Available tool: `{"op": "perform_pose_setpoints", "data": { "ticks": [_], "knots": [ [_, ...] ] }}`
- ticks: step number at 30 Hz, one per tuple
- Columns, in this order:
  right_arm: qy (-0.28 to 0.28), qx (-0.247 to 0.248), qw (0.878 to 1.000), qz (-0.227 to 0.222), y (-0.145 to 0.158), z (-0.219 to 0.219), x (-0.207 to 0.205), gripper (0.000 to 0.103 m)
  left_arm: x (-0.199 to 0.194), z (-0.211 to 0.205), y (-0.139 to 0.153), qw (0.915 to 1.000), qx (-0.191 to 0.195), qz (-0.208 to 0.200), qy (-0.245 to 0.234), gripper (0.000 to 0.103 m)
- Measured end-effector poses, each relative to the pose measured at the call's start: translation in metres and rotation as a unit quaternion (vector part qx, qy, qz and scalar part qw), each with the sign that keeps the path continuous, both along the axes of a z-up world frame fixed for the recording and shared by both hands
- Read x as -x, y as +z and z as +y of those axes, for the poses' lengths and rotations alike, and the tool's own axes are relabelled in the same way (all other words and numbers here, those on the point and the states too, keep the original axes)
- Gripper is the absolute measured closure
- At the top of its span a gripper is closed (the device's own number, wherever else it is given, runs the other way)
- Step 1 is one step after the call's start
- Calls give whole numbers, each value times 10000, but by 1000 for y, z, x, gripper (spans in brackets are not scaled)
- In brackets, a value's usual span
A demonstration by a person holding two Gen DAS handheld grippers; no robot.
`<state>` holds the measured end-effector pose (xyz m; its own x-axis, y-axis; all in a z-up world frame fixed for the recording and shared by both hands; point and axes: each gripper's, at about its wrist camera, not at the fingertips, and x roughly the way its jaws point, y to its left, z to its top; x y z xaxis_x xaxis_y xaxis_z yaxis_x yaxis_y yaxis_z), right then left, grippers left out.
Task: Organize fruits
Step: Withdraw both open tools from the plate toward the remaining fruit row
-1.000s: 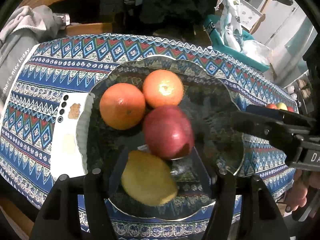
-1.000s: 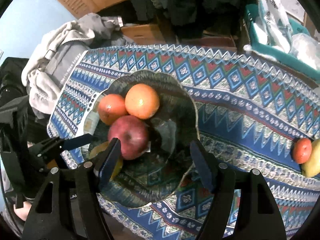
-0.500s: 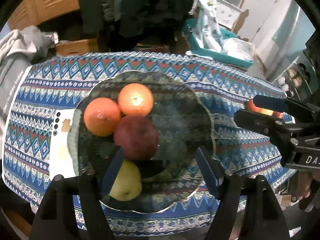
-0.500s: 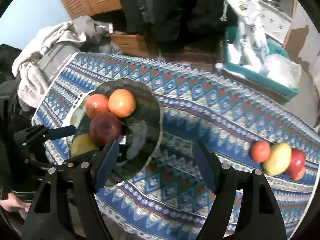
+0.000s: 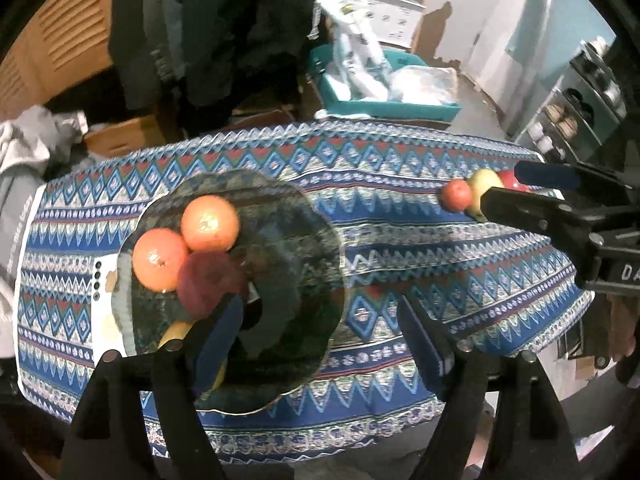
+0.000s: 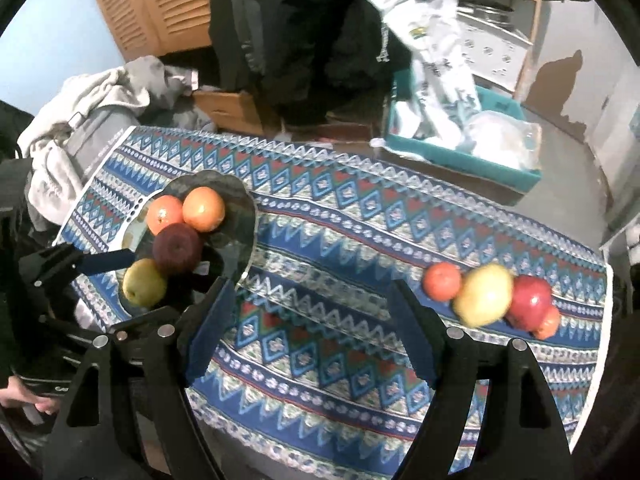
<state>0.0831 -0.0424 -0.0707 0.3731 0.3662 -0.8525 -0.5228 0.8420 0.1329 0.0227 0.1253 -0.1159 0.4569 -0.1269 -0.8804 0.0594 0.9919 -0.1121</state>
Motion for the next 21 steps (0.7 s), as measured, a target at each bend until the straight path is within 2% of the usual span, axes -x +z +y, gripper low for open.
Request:
{"op": "perform_pose_setpoints", "data": {
  "ticks": [9,21],
  "knots": [
    [-228,44,9996,-168,11,-41,12,21,8,-43,17,9985,-283,-185,-430,22],
    [-480,69,9986,-227,12,-85,23,20,13,-85,34,9959,-317,-311,-783,22]
  ]
}}
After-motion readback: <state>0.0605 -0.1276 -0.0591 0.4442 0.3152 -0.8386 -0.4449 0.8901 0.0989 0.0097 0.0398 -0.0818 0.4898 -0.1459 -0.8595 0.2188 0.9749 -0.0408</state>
